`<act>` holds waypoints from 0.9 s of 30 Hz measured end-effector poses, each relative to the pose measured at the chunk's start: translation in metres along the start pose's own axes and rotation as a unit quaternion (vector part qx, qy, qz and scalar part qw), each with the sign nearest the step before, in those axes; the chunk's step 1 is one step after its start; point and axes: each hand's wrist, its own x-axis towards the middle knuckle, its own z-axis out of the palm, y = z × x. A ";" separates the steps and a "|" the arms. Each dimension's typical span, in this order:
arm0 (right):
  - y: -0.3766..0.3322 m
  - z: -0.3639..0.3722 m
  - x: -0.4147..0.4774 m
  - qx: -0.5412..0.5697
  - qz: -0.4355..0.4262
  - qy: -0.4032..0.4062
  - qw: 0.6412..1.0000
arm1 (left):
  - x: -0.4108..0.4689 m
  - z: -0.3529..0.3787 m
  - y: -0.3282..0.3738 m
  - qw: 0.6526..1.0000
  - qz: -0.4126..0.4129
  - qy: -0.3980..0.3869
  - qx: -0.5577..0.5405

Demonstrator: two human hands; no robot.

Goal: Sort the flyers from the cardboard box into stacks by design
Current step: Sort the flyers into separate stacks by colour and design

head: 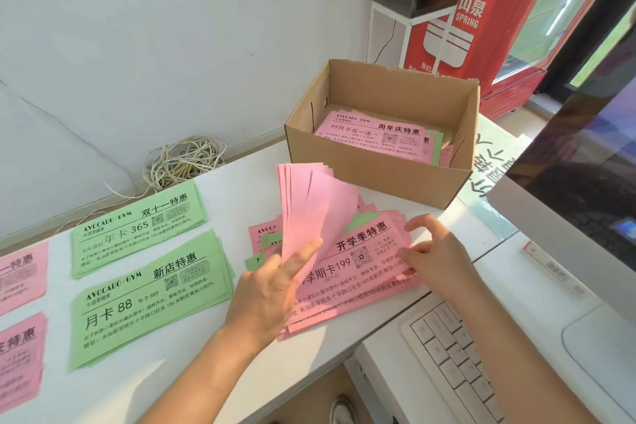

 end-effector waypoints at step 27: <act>0.005 0.005 -0.007 -0.389 -0.170 -0.086 0.901 | 0.002 -0.001 -0.001 0.989 0.096 -0.048 0.098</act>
